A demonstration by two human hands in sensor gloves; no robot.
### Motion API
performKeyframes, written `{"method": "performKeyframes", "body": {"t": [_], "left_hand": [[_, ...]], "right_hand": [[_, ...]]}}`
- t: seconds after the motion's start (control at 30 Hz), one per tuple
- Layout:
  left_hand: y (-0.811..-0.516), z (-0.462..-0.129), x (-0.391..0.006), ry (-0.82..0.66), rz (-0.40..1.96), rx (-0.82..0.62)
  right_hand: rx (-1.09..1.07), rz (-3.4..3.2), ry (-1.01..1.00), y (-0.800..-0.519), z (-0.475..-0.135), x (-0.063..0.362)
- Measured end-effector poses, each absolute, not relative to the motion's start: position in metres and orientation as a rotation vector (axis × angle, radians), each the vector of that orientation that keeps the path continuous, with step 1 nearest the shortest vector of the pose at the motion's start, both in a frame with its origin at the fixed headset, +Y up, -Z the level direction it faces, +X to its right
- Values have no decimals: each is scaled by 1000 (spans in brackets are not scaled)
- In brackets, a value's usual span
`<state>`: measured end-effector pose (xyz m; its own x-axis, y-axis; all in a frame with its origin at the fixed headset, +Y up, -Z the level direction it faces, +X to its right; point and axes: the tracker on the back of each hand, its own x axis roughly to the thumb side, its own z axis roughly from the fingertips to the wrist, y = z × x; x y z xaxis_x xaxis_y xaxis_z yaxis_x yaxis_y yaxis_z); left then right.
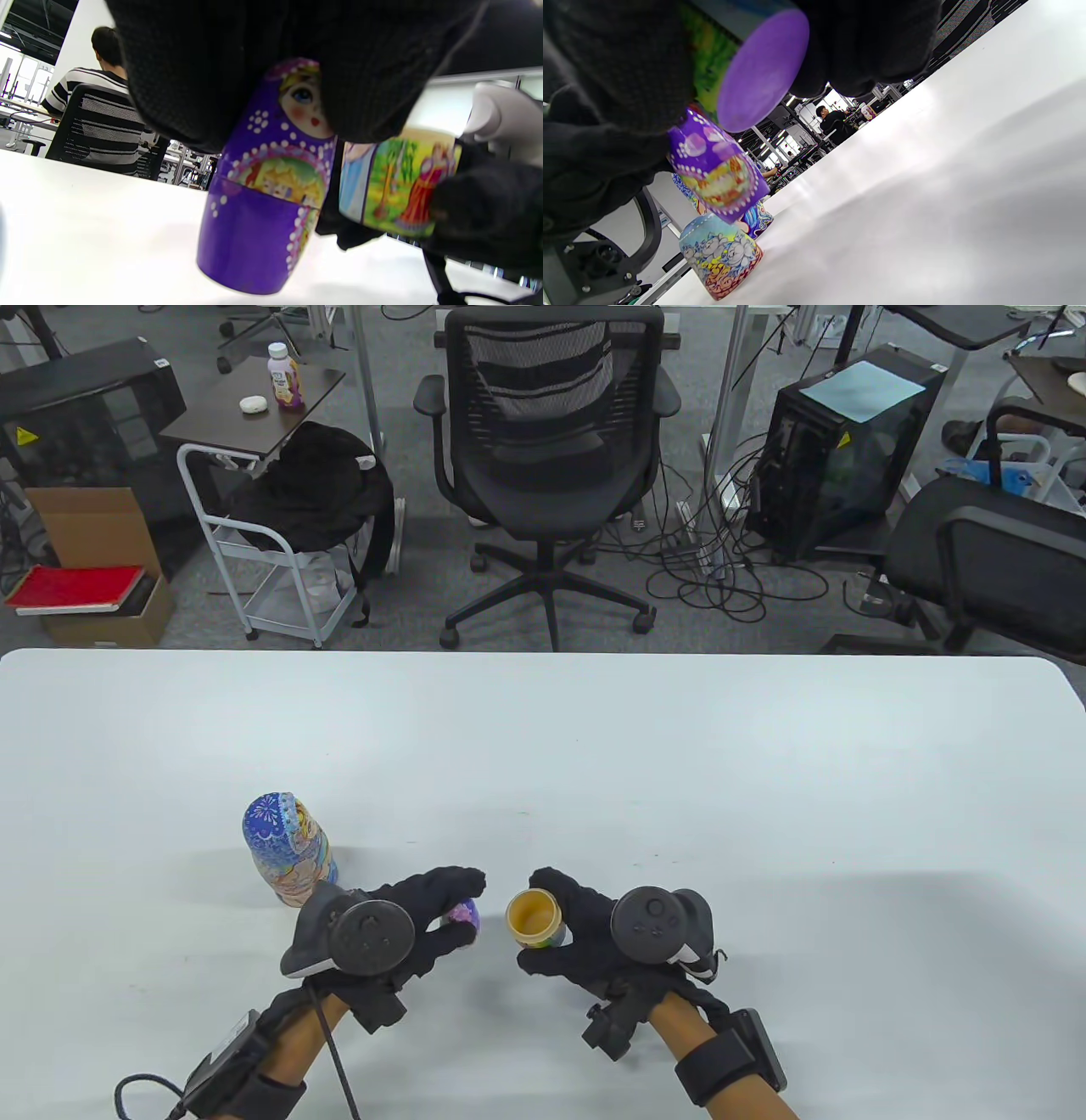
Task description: Separate nested Russian dolls into individual dolls
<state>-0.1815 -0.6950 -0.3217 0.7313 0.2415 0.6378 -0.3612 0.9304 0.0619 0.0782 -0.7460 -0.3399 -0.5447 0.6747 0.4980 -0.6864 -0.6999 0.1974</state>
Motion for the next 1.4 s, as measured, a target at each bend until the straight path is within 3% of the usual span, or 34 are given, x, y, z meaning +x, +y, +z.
{"method": "performKeyframes", "body": {"t": [0.53,0.63,0.8,0.9,1.0,1.17,1.4], "left_hand": [[-724,-329,-164,-689,284,82],[-722,-327,-166,-688,258,66],[-700,-317,-183,-665,279,162],[-690,-311,-198,-585,132,211],[-697,-312,-213,-497,3,124],[-716,-324,-226,-422,66,-92],[-730,-332,-226,-379,-45,-167]], "right_hand": [[707,2239,-30,-746,-341,79],[710,2244,-22,-747,-341,78],[708,2236,-27,-746,-340,78],[712,2232,-26,-746,-340,77],[725,2239,-23,-747,-339,75],[738,2235,-29,-746,-336,73],[753,2220,-29,-746,-335,71]]}}
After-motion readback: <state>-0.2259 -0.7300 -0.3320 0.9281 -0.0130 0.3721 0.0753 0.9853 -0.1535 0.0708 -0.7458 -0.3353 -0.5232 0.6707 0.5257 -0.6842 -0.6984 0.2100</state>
